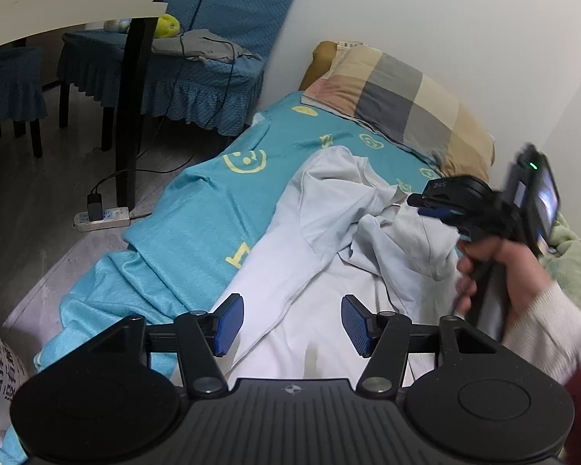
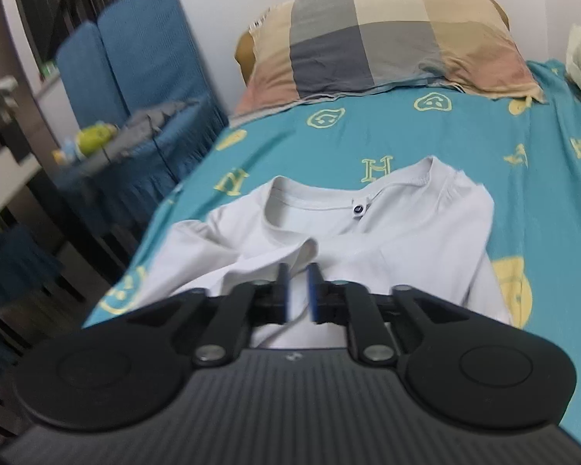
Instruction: Fold clothes
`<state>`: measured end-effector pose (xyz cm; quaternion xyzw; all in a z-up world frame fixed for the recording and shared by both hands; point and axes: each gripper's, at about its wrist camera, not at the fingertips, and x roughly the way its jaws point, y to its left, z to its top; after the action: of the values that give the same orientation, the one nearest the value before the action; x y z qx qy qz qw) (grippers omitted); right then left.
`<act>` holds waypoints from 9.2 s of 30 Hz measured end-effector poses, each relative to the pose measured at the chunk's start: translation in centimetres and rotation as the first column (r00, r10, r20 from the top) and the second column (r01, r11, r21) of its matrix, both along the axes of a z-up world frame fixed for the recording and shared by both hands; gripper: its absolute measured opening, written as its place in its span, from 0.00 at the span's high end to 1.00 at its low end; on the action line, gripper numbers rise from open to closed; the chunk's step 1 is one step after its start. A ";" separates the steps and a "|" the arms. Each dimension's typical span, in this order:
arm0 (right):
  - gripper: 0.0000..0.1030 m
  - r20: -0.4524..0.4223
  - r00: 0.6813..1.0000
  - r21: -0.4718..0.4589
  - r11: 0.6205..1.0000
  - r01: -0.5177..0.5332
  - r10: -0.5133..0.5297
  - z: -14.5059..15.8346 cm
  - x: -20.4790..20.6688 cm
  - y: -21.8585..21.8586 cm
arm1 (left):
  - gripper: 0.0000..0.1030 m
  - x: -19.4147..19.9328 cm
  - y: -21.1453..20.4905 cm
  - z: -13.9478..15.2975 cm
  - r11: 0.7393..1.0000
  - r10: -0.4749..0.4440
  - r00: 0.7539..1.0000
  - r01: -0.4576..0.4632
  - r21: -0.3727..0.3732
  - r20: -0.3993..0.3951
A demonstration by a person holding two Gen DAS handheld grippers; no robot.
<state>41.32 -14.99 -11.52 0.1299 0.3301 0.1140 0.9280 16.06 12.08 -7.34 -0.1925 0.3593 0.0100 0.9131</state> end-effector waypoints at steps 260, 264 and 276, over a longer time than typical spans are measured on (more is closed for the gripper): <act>0.85 -0.487 0.870 0.542 0.754 0.372 -0.079 -5.5 -36.3 -14.5 | 0.36 -12.6 2.1 -8.3 0.734 0.062 0.915 -0.312 -0.604 -0.398; 0.89 -0.407 0.911 0.571 0.759 0.312 -0.068 -4.5 -36.2 -14.2 | 0.47 -13.2 2.9 -8.1 0.698 0.097 0.923 -0.330 -0.635 -0.372; 0.89 -0.326 0.943 0.582 0.771 0.259 -0.070 -2.7 -36.2 -14.6 | 0.91 -13.1 2.8 -6.0 0.721 0.109 0.960 -0.254 -0.645 -0.256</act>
<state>5.11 -29.61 -14.21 0.4696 0.3920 0.1131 0.7830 2.93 14.89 -13.36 -0.5408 0.4078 -0.0111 0.7356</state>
